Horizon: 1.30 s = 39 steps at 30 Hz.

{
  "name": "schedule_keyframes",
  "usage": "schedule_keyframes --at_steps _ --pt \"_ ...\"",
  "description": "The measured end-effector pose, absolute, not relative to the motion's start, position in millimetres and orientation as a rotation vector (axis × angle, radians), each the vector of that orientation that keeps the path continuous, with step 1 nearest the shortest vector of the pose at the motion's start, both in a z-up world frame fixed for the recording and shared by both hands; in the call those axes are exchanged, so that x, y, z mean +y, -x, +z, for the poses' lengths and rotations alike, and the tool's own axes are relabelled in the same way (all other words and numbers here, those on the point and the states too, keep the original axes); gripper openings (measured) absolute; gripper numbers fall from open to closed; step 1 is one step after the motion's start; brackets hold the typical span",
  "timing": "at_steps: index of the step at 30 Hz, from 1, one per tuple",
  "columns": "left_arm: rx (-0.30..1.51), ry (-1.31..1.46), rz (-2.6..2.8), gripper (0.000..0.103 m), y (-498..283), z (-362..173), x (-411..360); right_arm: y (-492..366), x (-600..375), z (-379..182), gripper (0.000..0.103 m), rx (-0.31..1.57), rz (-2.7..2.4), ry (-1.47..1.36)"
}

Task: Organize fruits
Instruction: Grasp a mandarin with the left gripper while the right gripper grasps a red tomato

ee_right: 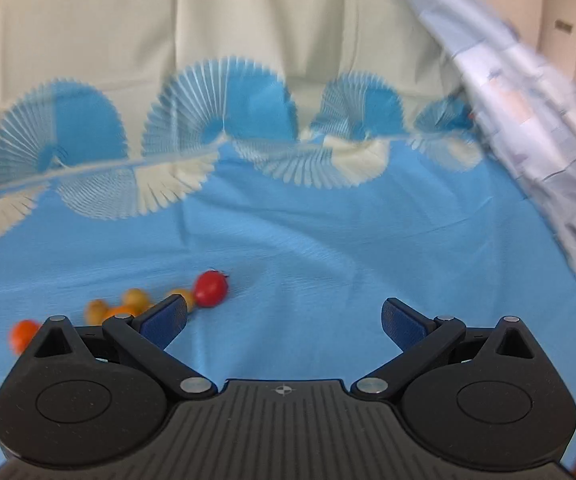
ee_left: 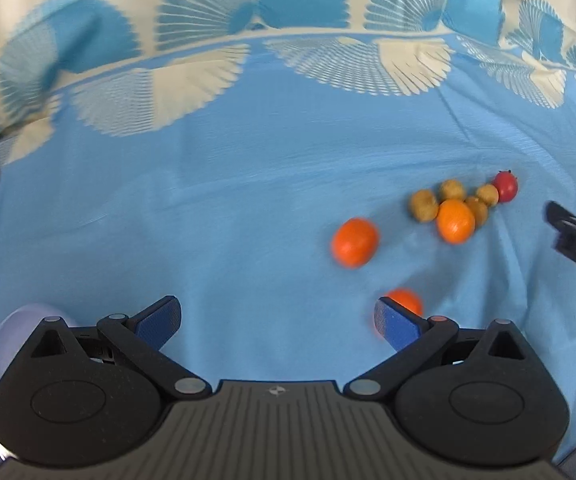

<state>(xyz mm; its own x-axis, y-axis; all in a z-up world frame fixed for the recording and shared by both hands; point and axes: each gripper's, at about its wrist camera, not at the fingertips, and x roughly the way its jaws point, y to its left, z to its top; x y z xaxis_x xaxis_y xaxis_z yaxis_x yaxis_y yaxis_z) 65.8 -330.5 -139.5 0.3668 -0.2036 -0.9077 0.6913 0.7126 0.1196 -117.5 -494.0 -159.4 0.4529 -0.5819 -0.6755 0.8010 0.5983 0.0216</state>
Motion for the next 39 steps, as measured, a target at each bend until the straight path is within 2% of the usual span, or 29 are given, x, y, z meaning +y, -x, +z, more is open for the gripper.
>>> schedule_keyframes --at_steps 5,10,11,17,19,20,21,22,23,24,31,39 --pt "1.047 -0.603 -0.604 0.103 -85 -175 -370 85 -533 -195 0.102 0.689 -0.78 -0.441" --pt "1.104 -0.579 -0.628 0.103 -104 -195 -381 62 -537 -211 0.097 0.664 -0.756 -0.35" --pt "1.114 -0.571 -0.632 0.103 -105 -197 -381 59 -537 -213 0.09 0.69 -0.767 -0.328" --pt "1.156 -0.568 -0.62 0.103 -110 -211 -384 58 -516 -221 0.086 0.724 -0.771 -0.217" --pt "1.161 -0.561 -0.613 0.103 -113 -208 -383 60 -512 -221 0.075 0.701 -0.757 -0.214" --pt "1.145 -0.554 -0.612 0.103 -112 -205 -382 60 -511 -221 0.074 0.695 -0.758 -0.218" --pt "1.121 -0.542 -0.622 0.095 -111 -202 -380 59 -510 -220 0.071 0.693 -0.756 -0.212" --pt "1.103 -0.52 -0.648 0.085 -109 -198 -378 59 -508 -220 0.059 0.69 -0.74 -0.201" --pt "1.115 -0.495 -0.697 0.051 -108 -194 -376 58 -506 -219 0.05 0.687 -0.715 -0.19" --pt "1.145 -0.471 -0.74 0.038 -106 -191 -376 57 -503 -217 0.03 0.692 -0.704 -0.174" --pt "1.07 -0.498 -0.723 0.038 -80 -161 -358 79 -495 -190 0.03 0.675 -0.748 -0.271" --pt "1.083 -0.519 -0.633 0.038 -41 -106 -262 151 -423 -124 0.03 0.58 -0.721 -0.352"
